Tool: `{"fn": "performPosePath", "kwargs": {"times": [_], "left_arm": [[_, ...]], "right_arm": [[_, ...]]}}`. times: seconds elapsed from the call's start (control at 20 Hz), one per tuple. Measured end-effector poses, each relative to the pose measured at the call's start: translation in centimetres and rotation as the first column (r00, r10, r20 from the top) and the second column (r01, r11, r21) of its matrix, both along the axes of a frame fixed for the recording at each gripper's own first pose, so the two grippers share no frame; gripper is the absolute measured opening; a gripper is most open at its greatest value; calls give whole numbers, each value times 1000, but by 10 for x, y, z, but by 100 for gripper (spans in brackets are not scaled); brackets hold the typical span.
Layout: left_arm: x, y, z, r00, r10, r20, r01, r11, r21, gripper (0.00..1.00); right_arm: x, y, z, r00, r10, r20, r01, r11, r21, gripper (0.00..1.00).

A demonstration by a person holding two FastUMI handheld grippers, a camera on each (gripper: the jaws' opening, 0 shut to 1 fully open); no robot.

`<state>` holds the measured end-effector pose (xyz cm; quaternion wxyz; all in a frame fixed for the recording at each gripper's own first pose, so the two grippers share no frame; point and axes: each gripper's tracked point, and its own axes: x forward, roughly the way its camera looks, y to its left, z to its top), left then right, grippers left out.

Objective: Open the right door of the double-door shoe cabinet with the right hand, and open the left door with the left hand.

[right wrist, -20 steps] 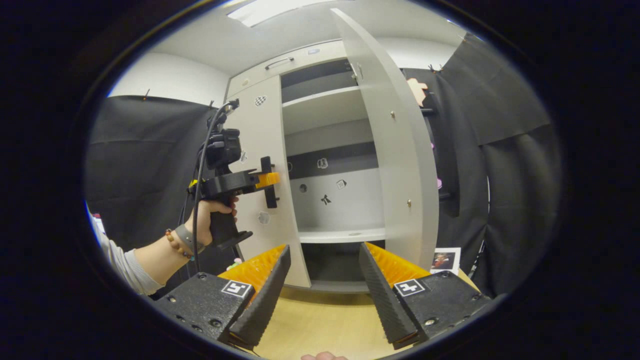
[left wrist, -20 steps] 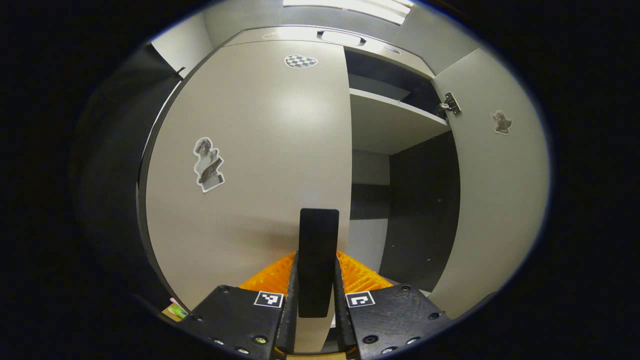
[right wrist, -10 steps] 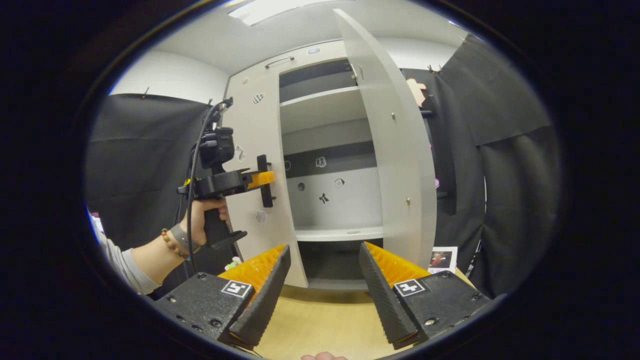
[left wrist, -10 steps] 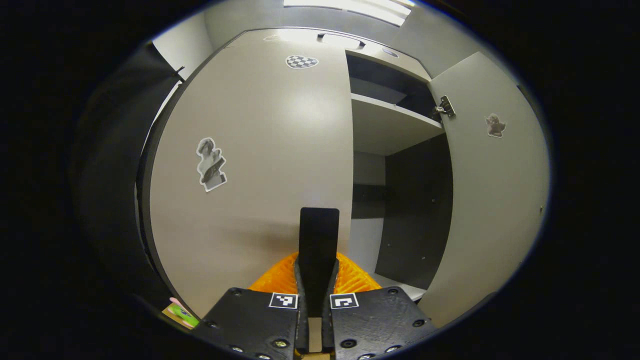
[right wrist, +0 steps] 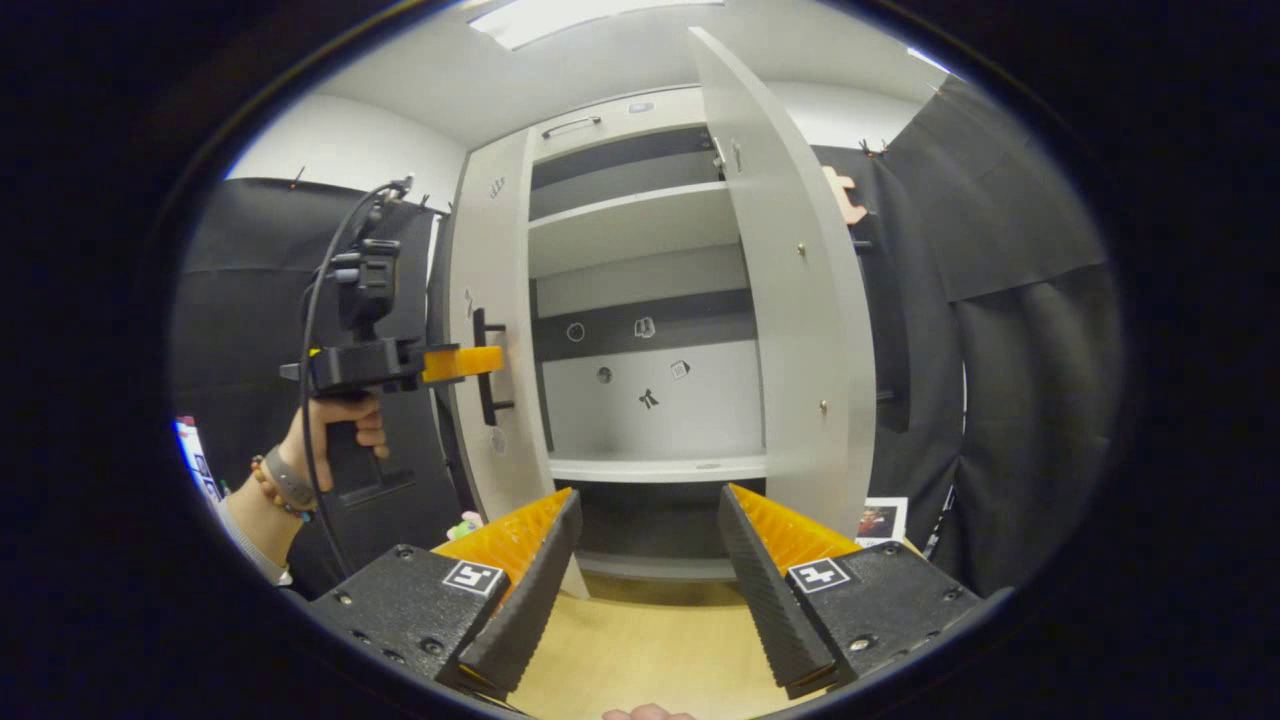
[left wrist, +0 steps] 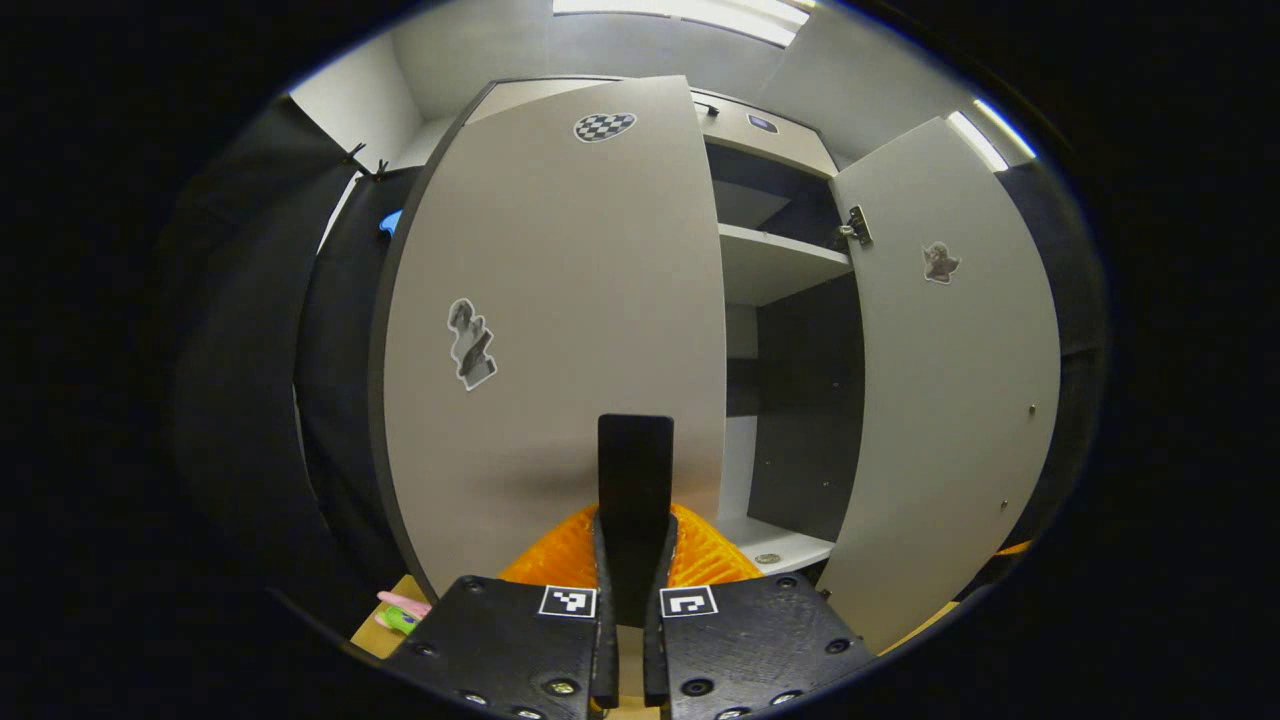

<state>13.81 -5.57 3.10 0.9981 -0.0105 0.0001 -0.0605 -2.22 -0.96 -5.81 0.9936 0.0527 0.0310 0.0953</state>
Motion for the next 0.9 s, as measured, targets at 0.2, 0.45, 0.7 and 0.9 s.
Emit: {"fn": "performPosePath", "kwargs": {"times": [0.2,0.45,0.7,0.9], "left_arm": [[-30,13,1,1000,28,-8,-28,1000,-4,9],[-57,43,-1,997,78,-1,-78,997,-4,8],[-79,76,0,988,156,7,-156,988,-5,7],[-92,107,4,980,196,20,-197,980,18,7]], "right_arm": [[-4,4,2,1000,-2,7,2,1000,3,89],[-3,14,-1,1000,18,-2,-18,1000,-8,89],[0,29,1,999,54,-2,-54,998,-15,89],[6,47,3,995,96,6,-96,995,-30,89]]}}
